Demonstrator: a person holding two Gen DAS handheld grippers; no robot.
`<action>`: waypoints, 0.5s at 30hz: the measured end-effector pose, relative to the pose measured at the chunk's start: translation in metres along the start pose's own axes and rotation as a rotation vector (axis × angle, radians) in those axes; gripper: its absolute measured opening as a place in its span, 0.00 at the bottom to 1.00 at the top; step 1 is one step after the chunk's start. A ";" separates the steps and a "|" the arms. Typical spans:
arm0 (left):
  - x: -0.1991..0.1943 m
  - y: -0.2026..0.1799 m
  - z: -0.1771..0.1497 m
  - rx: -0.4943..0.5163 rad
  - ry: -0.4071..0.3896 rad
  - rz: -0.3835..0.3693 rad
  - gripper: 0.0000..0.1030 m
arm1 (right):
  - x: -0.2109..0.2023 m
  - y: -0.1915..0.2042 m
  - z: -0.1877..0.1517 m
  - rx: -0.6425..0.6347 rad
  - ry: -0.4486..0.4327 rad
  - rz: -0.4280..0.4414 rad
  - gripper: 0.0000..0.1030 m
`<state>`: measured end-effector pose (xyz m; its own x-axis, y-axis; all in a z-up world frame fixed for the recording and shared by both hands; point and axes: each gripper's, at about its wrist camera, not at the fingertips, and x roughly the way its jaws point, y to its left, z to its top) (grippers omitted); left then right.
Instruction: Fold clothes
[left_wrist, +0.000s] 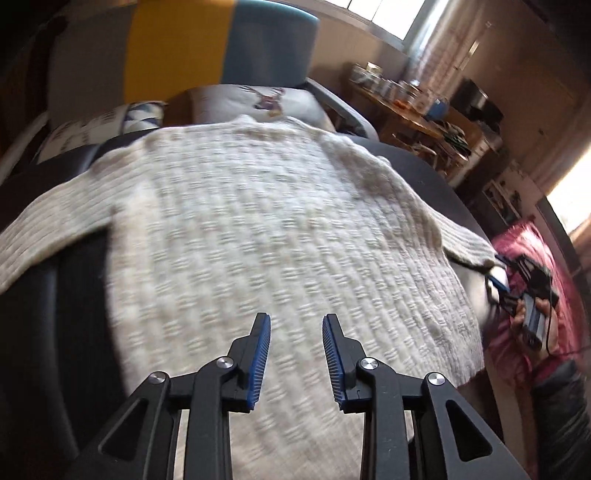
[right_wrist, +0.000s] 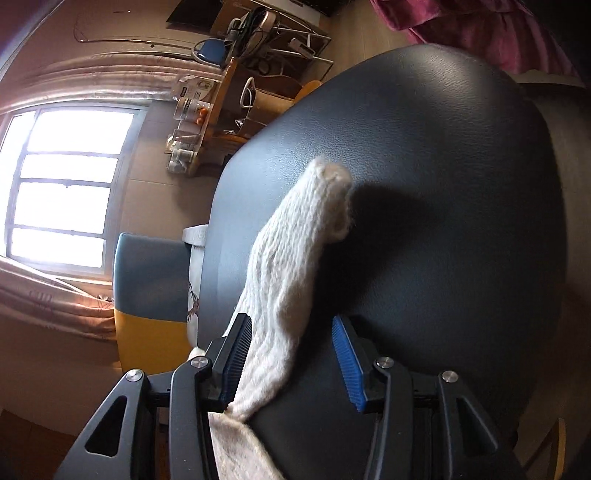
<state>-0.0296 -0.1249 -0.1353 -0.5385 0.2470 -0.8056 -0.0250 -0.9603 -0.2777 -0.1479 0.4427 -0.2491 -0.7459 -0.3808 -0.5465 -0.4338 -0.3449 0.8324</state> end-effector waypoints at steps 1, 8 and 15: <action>0.009 -0.007 0.002 0.014 0.008 0.001 0.29 | 0.003 0.002 0.002 0.003 -0.003 -0.005 0.44; 0.074 -0.033 0.004 0.101 0.105 0.045 0.30 | 0.033 0.048 0.011 -0.257 0.032 -0.190 0.09; 0.079 -0.025 -0.006 0.114 0.108 0.048 0.31 | -0.007 0.139 0.007 -0.715 -0.097 -0.265 0.08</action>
<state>-0.0664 -0.0807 -0.1958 -0.4477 0.2068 -0.8699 -0.1003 -0.9784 -0.1810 -0.2060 0.4034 -0.1287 -0.7177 -0.1425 -0.6816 -0.1966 -0.8975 0.3947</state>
